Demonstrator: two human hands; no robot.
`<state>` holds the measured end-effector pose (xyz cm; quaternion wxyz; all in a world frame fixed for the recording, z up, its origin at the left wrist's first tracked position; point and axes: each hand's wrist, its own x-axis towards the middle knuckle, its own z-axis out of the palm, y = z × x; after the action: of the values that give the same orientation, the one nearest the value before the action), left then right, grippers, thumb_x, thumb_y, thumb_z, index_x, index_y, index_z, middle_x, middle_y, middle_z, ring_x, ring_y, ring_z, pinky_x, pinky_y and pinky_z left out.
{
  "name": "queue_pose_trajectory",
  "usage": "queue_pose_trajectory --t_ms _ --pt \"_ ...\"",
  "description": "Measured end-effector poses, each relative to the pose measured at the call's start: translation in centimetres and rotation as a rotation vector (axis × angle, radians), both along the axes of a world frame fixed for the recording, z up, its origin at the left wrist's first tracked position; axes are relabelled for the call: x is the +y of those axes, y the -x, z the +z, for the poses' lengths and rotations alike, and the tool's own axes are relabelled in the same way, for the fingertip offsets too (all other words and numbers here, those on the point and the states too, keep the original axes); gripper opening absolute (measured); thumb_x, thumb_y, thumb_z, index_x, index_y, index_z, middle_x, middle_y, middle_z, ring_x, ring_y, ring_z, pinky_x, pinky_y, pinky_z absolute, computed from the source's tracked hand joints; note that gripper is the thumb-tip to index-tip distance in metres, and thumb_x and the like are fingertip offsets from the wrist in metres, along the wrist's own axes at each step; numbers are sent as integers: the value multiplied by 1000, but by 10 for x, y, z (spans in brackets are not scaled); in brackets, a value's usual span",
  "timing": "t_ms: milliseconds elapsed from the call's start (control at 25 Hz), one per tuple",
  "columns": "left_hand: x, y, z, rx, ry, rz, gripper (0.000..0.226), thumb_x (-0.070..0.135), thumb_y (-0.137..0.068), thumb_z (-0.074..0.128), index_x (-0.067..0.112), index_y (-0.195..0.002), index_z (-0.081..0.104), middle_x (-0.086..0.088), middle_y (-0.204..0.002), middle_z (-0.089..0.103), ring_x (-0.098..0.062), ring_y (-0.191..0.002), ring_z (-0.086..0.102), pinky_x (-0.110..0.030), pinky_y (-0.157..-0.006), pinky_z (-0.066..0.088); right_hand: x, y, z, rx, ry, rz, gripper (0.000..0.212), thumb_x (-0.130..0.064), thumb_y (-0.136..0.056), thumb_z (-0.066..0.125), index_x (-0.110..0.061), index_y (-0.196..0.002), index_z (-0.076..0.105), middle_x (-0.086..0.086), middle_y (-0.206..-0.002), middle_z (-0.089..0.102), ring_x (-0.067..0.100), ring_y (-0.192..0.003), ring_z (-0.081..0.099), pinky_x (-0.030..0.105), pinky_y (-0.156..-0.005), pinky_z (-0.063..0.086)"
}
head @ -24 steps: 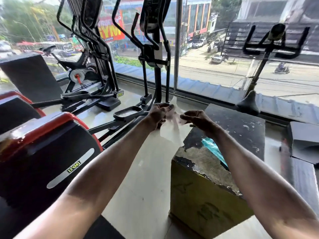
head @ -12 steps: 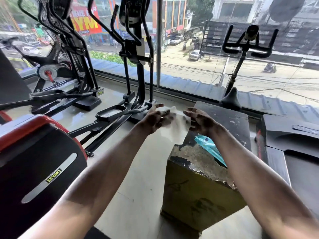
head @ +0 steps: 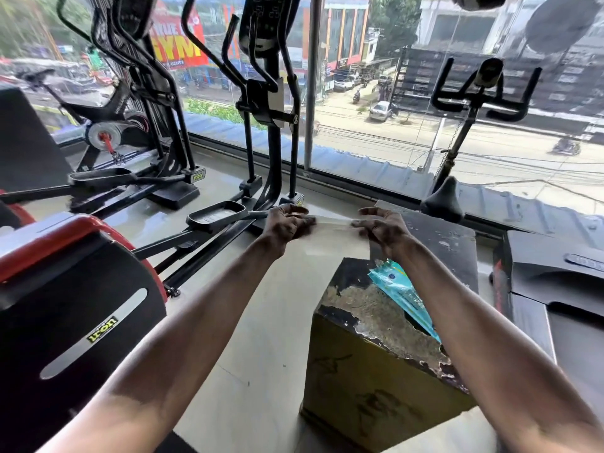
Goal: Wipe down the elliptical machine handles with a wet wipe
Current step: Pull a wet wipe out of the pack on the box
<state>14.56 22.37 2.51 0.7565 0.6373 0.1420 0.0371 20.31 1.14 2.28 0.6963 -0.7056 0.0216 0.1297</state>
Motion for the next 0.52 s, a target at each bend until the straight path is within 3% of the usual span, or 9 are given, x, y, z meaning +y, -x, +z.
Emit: queue_pose_trajectory --t_ms 160,320,400,520 --pt "6 -4 4 34 -193 -72 12 -1 -90 68 10 -94 64 -2 -70 75 -11 -56 70 -25 -50 55 2 -8 5 -33 -20 24 18 -1 -81 76 -14 -93 70 3 -71 76 10 -63 70 20 -53 53" --pt "9 -7 13 23 58 -114 32 -18 -90 56 -3 -117 62 -8 -87 75 -11 -66 75 -22 -65 60 -3 -11 11 -87 -110 167 32 12 -81 69 -13 -99 73 -1 -82 77 7 -69 69 15 -65 56" --pt "8 -9 14 -13 -100 -91 37 -25 -86 54 -11 -120 60 -9 -85 71 -6 -60 72 -17 -61 59 -6 -14 11 -198 38 201 30 15 -81 67 -9 -99 71 -5 -72 75 7 -64 66 17 -65 54" --pt "4 -11 15 -35 -428 15 24 -10 -88 65 -7 -112 69 -12 -80 73 1 -49 65 -19 -53 56 -5 -18 13 -379 316 153 13 -2 -84 75 -13 -91 74 -10 -59 69 11 -57 51 24 -56 45"
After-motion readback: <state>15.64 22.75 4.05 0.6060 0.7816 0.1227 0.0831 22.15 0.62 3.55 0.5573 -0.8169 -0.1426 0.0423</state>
